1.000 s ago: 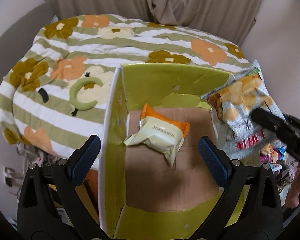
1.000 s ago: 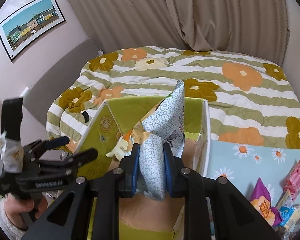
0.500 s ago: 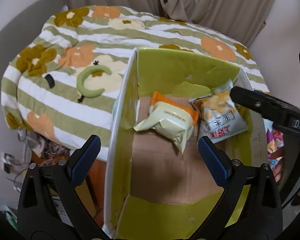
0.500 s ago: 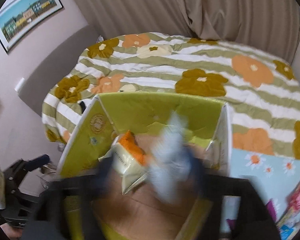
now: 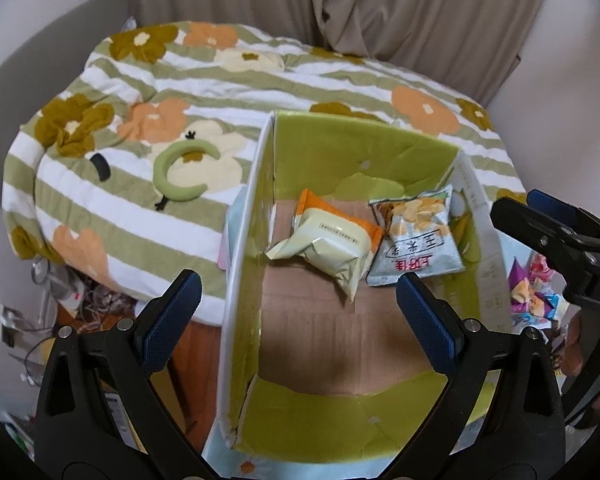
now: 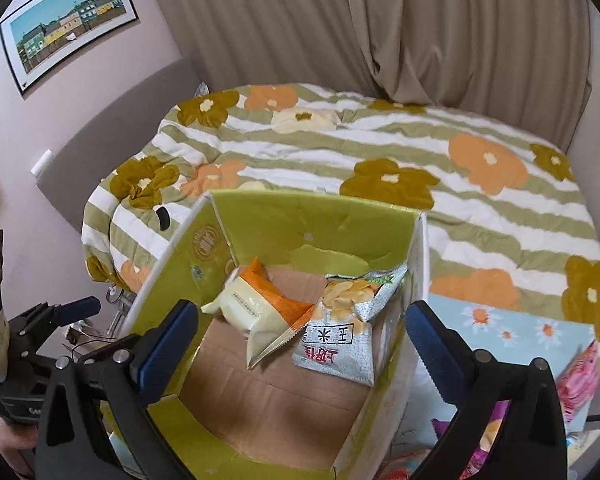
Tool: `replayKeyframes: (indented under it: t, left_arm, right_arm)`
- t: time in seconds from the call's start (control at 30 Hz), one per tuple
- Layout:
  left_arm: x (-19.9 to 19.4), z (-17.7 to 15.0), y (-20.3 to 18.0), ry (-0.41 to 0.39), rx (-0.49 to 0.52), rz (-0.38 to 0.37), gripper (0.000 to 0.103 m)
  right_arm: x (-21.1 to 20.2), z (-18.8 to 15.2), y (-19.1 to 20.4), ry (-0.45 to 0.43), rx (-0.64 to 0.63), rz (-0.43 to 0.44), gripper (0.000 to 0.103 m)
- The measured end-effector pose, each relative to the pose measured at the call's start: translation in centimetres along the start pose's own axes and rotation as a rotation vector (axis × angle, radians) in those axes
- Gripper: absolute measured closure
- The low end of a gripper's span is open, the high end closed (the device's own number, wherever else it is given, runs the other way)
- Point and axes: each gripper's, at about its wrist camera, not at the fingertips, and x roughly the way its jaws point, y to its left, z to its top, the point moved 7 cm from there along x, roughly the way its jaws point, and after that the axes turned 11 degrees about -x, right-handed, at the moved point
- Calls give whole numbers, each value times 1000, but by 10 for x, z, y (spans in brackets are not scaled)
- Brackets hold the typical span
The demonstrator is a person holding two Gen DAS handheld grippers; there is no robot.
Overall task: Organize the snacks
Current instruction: 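Lower the silver chip bag into the green box and open the right gripper, then move both tools back to the snack pile beside the box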
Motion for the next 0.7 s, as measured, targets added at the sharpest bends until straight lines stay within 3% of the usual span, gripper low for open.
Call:
replayKeyframes:
  t: [0.37, 0.7]
  left_arm:
    - [-61, -12, -21, -88, 72, -80, 6]
    - [-106, -66, -75, -123, 120, -168, 6]
  right_arm:
    - [-88, -16, 11, -117, 6, -148, 0]
    - [-176, -69, -10, -215, 76, -256, 0]
